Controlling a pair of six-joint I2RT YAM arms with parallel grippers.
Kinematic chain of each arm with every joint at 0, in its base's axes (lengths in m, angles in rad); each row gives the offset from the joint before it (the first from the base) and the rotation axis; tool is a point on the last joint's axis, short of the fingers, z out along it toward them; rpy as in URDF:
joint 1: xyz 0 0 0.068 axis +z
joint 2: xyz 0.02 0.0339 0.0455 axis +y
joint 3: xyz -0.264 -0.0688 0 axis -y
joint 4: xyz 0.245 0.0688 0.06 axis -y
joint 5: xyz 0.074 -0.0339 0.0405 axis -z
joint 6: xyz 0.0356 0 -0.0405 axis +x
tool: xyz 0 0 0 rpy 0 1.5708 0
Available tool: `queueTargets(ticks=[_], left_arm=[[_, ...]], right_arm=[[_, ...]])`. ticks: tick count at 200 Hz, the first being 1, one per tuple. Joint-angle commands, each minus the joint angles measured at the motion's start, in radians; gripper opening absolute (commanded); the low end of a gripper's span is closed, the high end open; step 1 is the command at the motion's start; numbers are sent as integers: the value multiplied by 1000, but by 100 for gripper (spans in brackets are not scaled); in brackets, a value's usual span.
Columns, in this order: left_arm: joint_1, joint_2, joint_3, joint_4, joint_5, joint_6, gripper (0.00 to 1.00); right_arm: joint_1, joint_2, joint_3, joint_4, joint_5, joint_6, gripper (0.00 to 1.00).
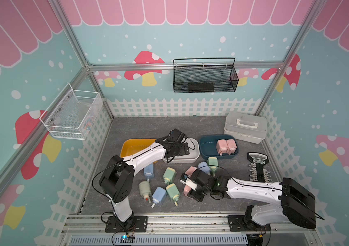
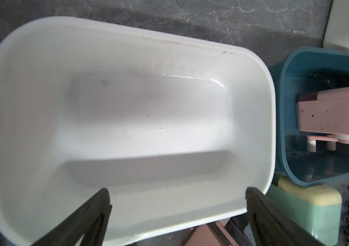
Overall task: Place the pencil sharpeners by color into the storage box
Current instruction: Pick up the pencil sharpener from the center of the board.
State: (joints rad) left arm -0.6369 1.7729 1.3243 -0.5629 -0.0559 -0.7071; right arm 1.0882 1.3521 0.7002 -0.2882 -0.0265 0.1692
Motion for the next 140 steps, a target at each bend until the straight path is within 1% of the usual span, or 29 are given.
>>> queueTargets(ticks=[1,16,83,120,140], left_arm=[[6,13,6,6,11,0,99],[6,11,5,9,11,3,99],[6,5,16,18,39,14,99],[6,5,18,22,51,12,99],[6,6,18,27,58,11,99]], right_arm=[[7,-50,-10,1,-17,-12,16],[7,-70,-9,-13,-23,-25,0],[-2,-176,-33,-66,-21,-48,0],[-12,-270,-48,-88,20,-59,0],[-26,-332,-60,-90,-5,-74,0]])
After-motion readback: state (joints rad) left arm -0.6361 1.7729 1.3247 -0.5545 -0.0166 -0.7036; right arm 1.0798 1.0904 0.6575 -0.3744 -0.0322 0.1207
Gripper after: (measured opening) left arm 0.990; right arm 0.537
